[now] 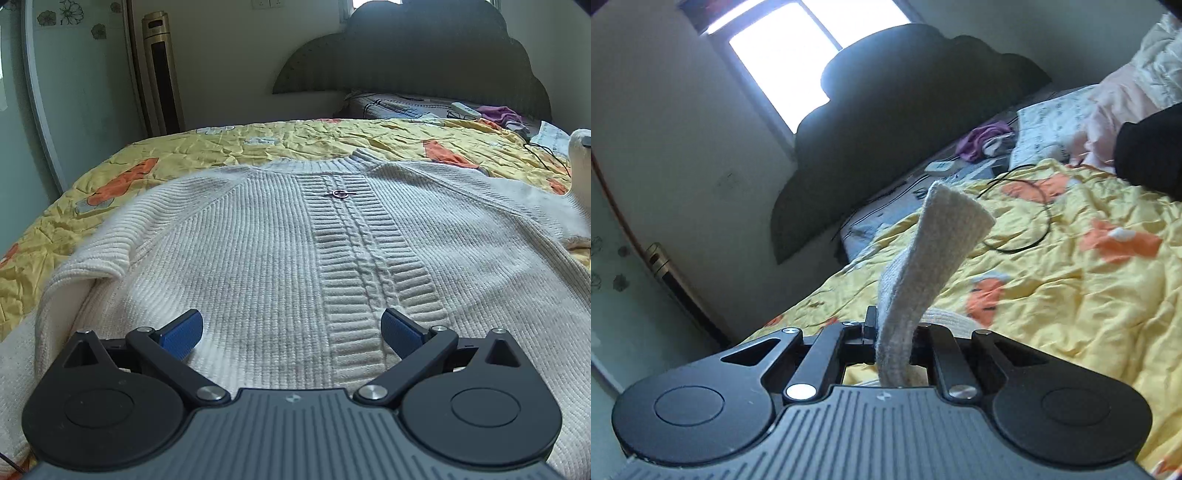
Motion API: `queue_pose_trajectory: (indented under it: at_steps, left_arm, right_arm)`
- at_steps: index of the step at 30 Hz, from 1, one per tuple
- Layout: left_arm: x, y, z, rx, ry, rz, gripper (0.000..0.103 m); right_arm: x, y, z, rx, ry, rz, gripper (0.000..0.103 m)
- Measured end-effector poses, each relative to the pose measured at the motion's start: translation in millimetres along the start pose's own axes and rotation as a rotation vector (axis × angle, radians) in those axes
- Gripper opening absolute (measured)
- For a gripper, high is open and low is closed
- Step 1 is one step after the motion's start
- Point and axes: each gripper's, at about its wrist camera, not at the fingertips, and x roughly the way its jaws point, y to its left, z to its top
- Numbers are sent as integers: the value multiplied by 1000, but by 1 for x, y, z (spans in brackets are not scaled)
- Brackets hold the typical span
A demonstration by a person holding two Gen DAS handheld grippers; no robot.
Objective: Fold small clothes
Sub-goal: 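Carry the held sleeve across the sweater body with the right gripper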
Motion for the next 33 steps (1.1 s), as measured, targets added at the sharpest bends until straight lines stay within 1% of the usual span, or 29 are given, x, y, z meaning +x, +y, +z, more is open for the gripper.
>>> queue_pose_trajectory:
  at_steps: [5, 9, 15, 19, 25, 33]
  left_arm:
    - [-2, 10, 0, -24, -1, 6, 103]
    - [-2, 16, -1, -44, 4, 5, 103]
    - [-1, 18, -7, -28, 1, 20, 103]
    - [3, 19, -10, -15, 6, 36, 103]
    - [10, 22, -15, -22, 21, 43, 103]
    - [12, 21, -23, -14, -2, 45, 103]
  right_arm:
    - [22, 51, -22, -48, 91, 62, 13]
    - [34, 95, -48, -109, 162, 98, 13]
    - [45, 149, -83, -206, 253, 137, 13]
    - [51, 176, -100, -259, 287, 134, 13]
    - [63, 199, -118, -295, 334, 145, 13]
    - [73, 234, -143, -332, 381, 184, 13]
